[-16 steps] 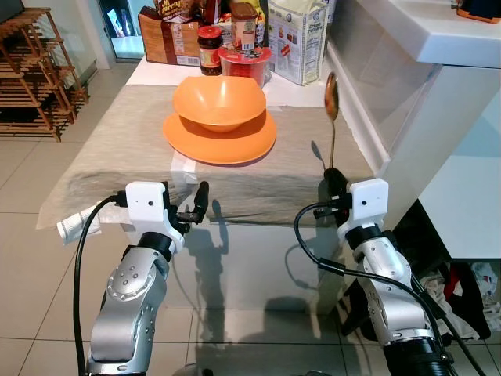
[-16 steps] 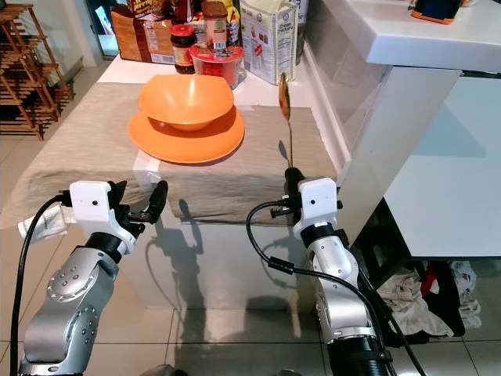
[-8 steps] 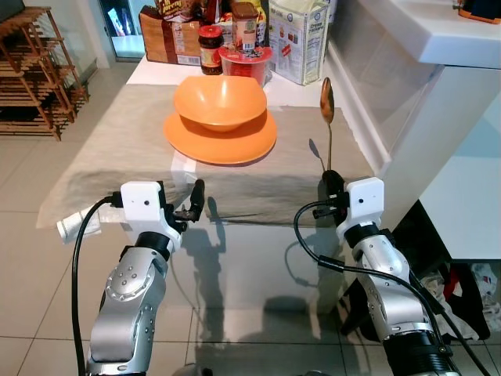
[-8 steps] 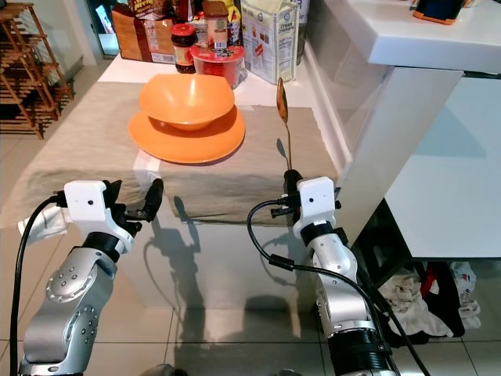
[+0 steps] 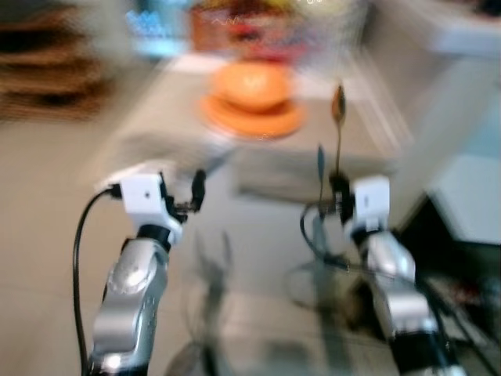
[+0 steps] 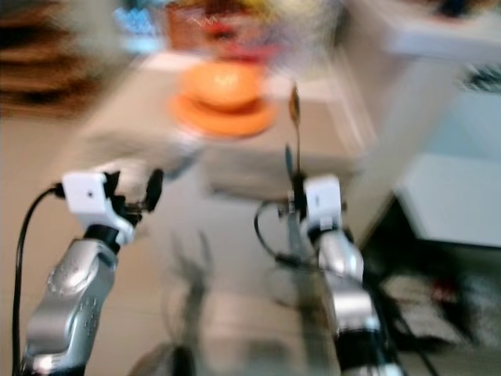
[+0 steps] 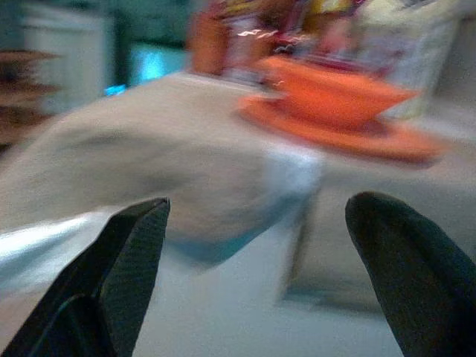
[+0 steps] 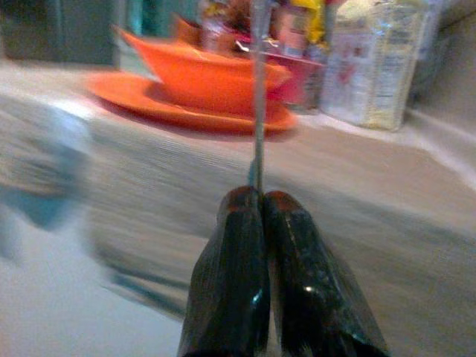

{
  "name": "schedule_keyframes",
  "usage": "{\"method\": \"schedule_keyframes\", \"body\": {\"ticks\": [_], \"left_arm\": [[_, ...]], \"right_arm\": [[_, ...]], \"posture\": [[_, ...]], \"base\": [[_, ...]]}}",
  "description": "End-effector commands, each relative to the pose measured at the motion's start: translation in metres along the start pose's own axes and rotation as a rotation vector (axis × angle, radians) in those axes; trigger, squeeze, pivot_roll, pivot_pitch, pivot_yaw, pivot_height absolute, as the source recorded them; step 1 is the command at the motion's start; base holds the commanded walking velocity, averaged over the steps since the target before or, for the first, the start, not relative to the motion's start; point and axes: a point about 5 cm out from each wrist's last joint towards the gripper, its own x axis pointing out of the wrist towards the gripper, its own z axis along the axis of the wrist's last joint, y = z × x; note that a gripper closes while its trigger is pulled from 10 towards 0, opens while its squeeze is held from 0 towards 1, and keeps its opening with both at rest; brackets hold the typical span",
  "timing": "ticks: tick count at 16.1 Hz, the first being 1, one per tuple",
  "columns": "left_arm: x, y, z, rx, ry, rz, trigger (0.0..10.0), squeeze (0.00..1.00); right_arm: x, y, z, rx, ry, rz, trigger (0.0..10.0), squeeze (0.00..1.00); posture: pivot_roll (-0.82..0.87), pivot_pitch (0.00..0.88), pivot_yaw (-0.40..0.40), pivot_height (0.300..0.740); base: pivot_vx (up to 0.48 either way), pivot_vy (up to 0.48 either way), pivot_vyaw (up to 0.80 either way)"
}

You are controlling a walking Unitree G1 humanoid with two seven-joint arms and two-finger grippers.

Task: Setting the table

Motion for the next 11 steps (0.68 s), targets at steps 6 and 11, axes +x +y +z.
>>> {"method": "schedule_keyframes", "body": {"ticks": [6, 11], "left_arm": [[0.0058, -0.0093, 0.0078, 0.014, -0.034, -0.054, 10.0, 0.00], [0.0084, -0.0109, 0.0088, 0.013, -0.035, -0.073, 10.0, 0.00]], "right_arm": [[0.0002, 0.0023, -0.0014, 0.007, 0.004, 0.012, 0.0, 0.00], [0.0004, 0.0037, -0.0022, 0.010, 0.007, 0.015, 0.0, 0.00]], "posture": [[-0.04, 0.000, 0.003, 0.731], [-0.04, 0.000, 0.011, 0.731]], "base": [[0.000, -0.157, 0.00], [0.000, -0.472, 0.00]]}}
